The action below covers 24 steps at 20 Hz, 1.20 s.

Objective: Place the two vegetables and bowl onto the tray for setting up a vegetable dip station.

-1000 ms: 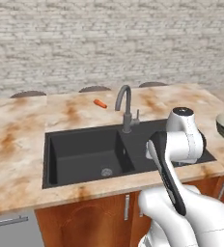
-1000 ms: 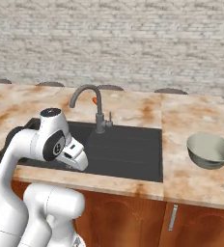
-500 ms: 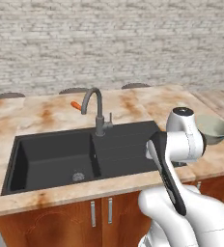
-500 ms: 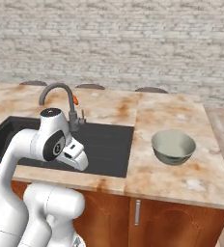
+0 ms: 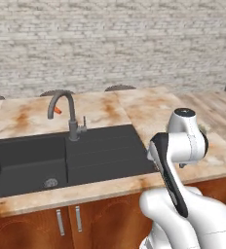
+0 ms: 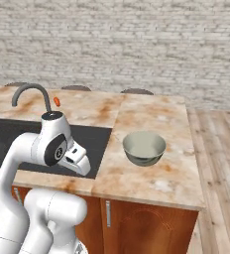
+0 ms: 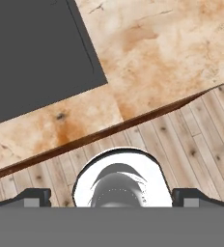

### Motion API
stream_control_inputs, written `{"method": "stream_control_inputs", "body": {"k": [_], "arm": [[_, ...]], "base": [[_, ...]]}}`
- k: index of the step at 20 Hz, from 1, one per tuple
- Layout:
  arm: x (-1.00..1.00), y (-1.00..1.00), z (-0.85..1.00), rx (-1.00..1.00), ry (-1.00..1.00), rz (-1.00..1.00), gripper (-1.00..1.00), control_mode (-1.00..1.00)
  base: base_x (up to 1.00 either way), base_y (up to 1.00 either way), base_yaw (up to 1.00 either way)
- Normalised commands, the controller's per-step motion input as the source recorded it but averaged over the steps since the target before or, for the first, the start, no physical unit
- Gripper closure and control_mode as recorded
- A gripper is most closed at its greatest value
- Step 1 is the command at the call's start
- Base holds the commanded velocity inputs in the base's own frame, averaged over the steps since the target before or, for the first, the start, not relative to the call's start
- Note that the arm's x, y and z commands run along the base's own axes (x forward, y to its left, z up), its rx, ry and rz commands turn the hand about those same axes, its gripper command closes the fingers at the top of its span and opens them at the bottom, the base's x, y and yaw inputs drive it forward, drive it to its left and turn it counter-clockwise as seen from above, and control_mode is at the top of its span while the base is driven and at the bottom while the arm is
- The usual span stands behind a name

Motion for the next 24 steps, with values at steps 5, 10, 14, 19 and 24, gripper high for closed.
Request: {"method": "stream_control_inputs", "body": {"k": [5,10,14,19,24], "arm": [[0.00,0.00,0.00,0.00,0.00,0.00,-1.00,1.00],[0.00,0.00,0.00,0.00,0.00,0.00,-1.00,1.00],[0.00,0.00,0.00,0.00,0.00,0.00,-1.00,1.00],[0.00,0.00,0.00,0.00,0.00,0.00,-1.00,1.00],[0.00,0.00,0.00,0.00,0.00,0.00,-1.00,1.00]], "base": [[0.16,-0.51,0.00],[0.13,-0.32,0.00],[0.12,-0.16,0.00],[0.03,-0.07,0.00],[0.00,0.00,0.00]]}}
